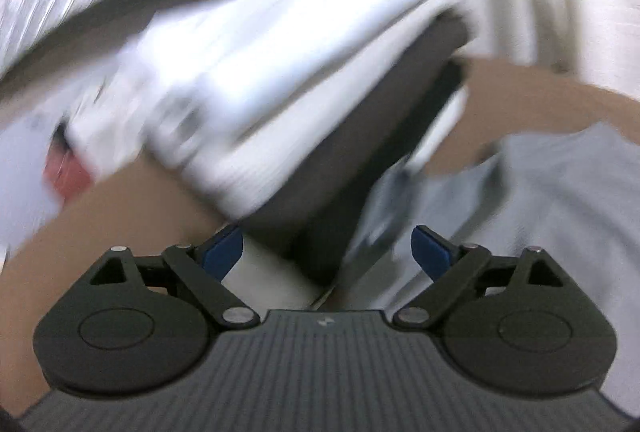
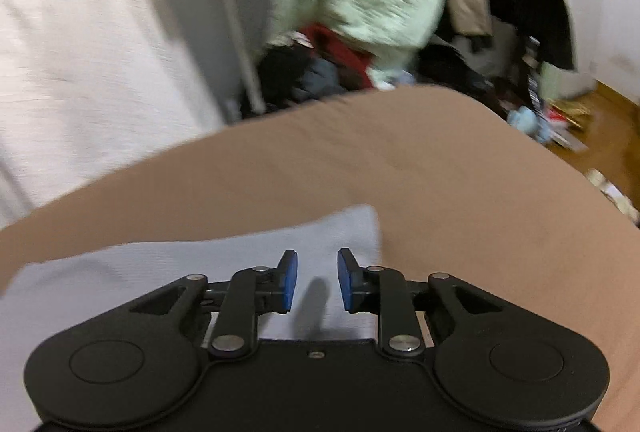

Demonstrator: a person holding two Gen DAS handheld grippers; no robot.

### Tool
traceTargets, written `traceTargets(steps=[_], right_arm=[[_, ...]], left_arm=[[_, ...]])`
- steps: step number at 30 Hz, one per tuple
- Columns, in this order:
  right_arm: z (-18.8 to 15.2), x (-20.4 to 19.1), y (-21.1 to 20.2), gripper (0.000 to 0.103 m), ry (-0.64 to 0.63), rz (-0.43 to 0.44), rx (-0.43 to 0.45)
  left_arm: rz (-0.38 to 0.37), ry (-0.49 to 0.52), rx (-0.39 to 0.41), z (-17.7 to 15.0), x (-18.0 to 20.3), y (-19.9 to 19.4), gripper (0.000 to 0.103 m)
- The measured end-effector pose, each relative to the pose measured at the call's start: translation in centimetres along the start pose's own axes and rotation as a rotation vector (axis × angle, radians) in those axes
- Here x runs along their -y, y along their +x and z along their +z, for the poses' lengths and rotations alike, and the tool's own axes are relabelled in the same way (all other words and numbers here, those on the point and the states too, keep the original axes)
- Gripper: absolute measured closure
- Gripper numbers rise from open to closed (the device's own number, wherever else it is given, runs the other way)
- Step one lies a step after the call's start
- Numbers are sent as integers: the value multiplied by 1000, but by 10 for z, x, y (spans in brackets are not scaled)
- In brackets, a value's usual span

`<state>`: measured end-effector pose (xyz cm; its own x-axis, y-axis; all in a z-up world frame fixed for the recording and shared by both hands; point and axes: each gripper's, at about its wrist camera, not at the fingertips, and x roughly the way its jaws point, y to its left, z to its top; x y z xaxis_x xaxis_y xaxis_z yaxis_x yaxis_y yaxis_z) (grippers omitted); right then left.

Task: Fold clothes

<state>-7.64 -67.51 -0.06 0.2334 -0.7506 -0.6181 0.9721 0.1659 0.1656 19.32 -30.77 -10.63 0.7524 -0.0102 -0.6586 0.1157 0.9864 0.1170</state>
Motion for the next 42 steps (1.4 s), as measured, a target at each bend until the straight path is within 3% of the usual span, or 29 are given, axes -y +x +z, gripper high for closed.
traceTargets(steps=[4, 9, 11, 12, 14, 16, 17, 18, 19, 21, 24, 26, 29, 31, 36, 40, 42], right_arm=[[-3, -15, -35, 70, -95, 87, 40], [-10, -30, -51, 65, -135, 223, 14], [-14, -34, -52, 65, -121, 283, -33], [-16, -36, -51, 65, -117, 308, -61], [-23, -38, -57, 65, -120, 340, -111], [-33, -39, -67, 65, -143, 361, -148], [-38, -39, -72, 65, -163, 367, -163], [-43, -39, -78, 62, -191, 373, -173], [-49, -39, -83, 59, -227, 379, -178], [-59, -41, -90, 41, -309, 414, -190], [-64, -45, -81, 40, -411, 456, -216], [-60, -41, -67, 40, -378, 442, -214], [-52, -22, -31, 40, -174, 475, -295], [-48, -6, -12, 40, -33, 492, -340], [-33, 31, -10, 40, 187, 586, -379], [-17, 60, -40, 40, 215, 672, -411], [-18, 76, -44, 31, 219, 685, -385]], left_arm=[[-79, -199, -97, -12, -39, 13, 11], [-239, -287, -193, -21, -35, 35, 11], [-239, -274, -231, -26, -22, 50, 5], [-210, -236, -220, -28, -12, 58, 1], [-139, -115, -145, -33, 11, 63, 2], [-135, -33, -68, -38, 28, 57, 34], [-156, -12, -28, -39, 34, 51, 80], [-161, 17, -7, -37, 42, 45, 99], [-134, 53, 22, -36, 51, 37, 99], [-100, 98, 88, -34, 65, 18, 99], [-109, 149, 184, -26, 80, -12, 99], [-142, 186, 257, -17, 90, -38, 99], [-235, 247, 338, -9, 110, -90, 99], [-336, 269, 324, 5, 140, -117, 99], [-612, 296, 180, 30, 240, -173, 100], [-767, 287, 19, 24, 326, -185, 100], [-801, 304, -47, 5, 369, -190, 100]])
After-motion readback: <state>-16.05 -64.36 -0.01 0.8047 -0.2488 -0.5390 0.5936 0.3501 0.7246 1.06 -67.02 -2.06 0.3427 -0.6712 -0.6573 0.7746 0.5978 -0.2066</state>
